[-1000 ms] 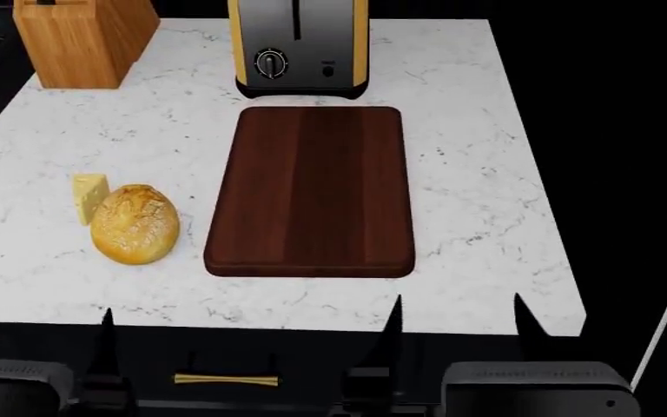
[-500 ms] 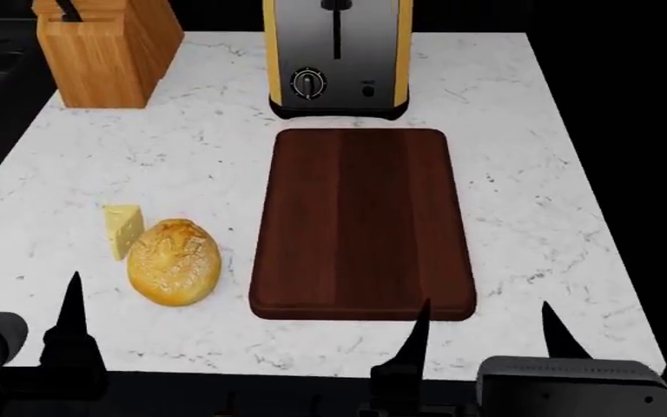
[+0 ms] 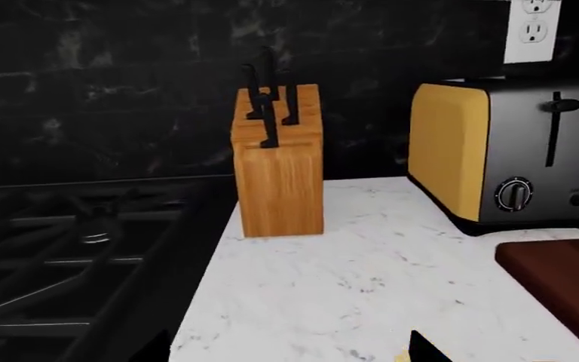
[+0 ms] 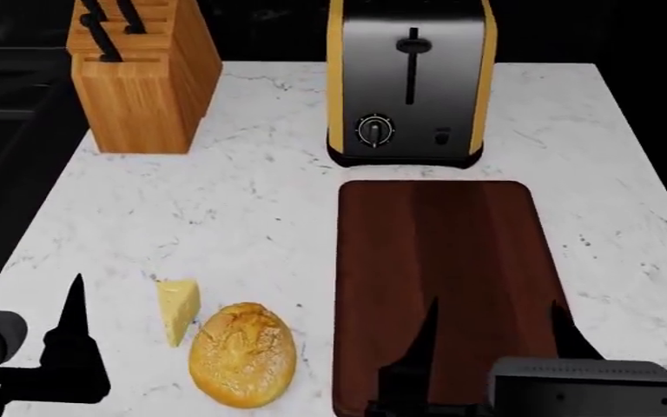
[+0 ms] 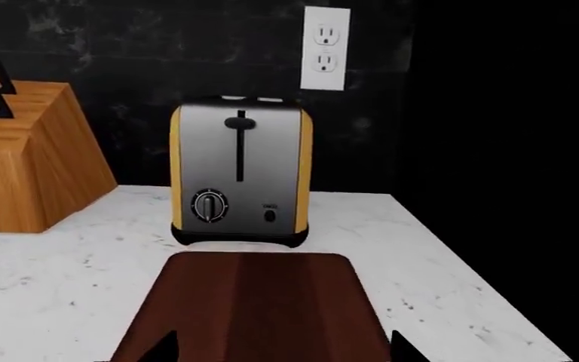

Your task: Place the bread and cheese on the cutting board.

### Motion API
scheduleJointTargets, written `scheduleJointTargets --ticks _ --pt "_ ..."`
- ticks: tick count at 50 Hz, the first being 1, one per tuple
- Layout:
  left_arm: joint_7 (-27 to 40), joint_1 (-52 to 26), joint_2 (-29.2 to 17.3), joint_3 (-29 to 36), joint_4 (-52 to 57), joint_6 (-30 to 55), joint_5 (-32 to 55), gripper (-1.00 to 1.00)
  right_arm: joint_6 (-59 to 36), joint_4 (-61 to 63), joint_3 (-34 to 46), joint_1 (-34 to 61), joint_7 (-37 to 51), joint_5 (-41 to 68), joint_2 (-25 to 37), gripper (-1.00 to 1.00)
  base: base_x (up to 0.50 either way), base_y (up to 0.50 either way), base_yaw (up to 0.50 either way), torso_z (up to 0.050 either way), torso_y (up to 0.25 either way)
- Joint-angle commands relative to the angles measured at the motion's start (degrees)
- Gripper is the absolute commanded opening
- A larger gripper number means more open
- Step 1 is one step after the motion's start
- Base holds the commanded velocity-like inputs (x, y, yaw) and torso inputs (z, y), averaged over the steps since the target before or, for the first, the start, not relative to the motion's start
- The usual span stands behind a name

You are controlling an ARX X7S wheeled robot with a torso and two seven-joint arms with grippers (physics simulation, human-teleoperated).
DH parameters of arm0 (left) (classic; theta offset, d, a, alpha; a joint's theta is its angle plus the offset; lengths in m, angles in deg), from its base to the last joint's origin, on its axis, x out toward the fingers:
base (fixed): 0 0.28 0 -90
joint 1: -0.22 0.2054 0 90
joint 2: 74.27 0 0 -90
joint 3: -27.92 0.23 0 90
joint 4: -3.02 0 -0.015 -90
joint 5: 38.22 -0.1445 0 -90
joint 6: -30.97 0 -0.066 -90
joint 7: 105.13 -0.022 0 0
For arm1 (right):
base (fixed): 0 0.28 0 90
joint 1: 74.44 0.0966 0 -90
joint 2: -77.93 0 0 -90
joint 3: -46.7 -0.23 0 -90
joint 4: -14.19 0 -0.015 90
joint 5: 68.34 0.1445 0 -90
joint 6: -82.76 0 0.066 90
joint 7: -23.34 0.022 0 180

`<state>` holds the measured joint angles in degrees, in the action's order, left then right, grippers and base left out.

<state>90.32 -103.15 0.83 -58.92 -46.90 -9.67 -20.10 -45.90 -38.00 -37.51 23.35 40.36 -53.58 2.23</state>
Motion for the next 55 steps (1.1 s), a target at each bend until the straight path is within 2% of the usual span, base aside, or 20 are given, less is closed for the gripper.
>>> scheduleJointTargets --ticks 1,14,16,22,27,30,32,33,35,37,39,45,55 --pt "0.04 -0.2 0.17 -0.29 0.22 1.01 1.32 1.0 -0.32 0.64 -0.86 -0.24 0.0 1.02 0.53 1.0 0.32 0.21 0.0 0.0 0.0" --pt "0.04 -0.01 -0.42 0.86 0.31 1.54 1.64 1.0 -2.93 2.5 -1.38 0.22 -0.48 3.53 0.96 1.0 0.22 0.12 0.0 0.0 0.001" --pt "0.11 0.15 -0.6 0.99 -0.04 1.29 1.41 1.0 -5.28 3.76 -1.55 0.83 -0.26 4.23 1.46 1.0 0.0 0.0 0.0 0.0 0.0" --pt "0.23 0.38 -0.36 0.92 -0.69 1.0 1.71 1.0 -22.35 10.52 -2.44 7.38 -0.38 10.17 4.05 1.0 0.0 0.0 0.0 0.0 0.0" --pt "0.37 0.41 -0.52 0.38 -0.4 1.62 2.25 1.0 -43.87 16.29 -12.32 21.47 -1.19 22.89 0.58 1.0 0.0 0.0 0.0 0.0 0.0" --pt "0.36 0.64 -0.62 0.2 -0.7 1.27 2.31 1.0 -51.22 13.9 -17.28 27.21 -1.88 30.95 -1.68 1.0 0.0 0.0 0.0 0.0 0.0" --pt "0.43 0.68 -0.68 0.12 -0.7 1.35 2.4 1.0 -51.25 9.41 -18.07 28.77 7.3 44.32 0.54 1.0 0.0 0.0 0.0 0.0 0.0" --pt "0.66 0.81 -1.22 0.64 -0.64 1.54 1.8 1.0 -51.24 5.32 -20.75 30.08 15.9 52.91 0.32 1.0 0.0 0.0 0.0 0.0 0.0" --pt "0.66 0.67 -1.17 0.45 -0.87 1.34 1.9 1.0 -51.06 0.0 -17.1 33.99 25.98 69.75 3.72 1.0 0.0 0.0 0.0 0.0 0.0" --pt "0.72 0.56 -1.14 0.08 -0.54 1.66 2.28 1.0 -50.36 -2.8 -14.91 35.9 31.48 76.03 4.87 1.0 0.0 0.0 0.0 0.0 0.0" --pt "0.8 0.42 -1.31 -0.08 -0.02 2.12 2.5 1.0 -49.74 -6.98 -9.35 37.87 37.27 84.21 7.29 1.0 0.0 0.0 0.0 0.0 0.0" --pt "1.0 0.25 -1.75 -0.17 0.99 2.43 2.69 1.0 -50.08 -12.42 0.17 40.7 34.81 85.2 8.67 1.0 0.0 0.0 0.0 0.0 0.0" --pt "1.11 -0.01 -1.73 -0.98 1.85 2.87 3.75 1.0 -47.25 -20.46 9.19 44.61 38.32 92.17 8.63 1.0 0.0 0.0 0.0 0.0 0.0"
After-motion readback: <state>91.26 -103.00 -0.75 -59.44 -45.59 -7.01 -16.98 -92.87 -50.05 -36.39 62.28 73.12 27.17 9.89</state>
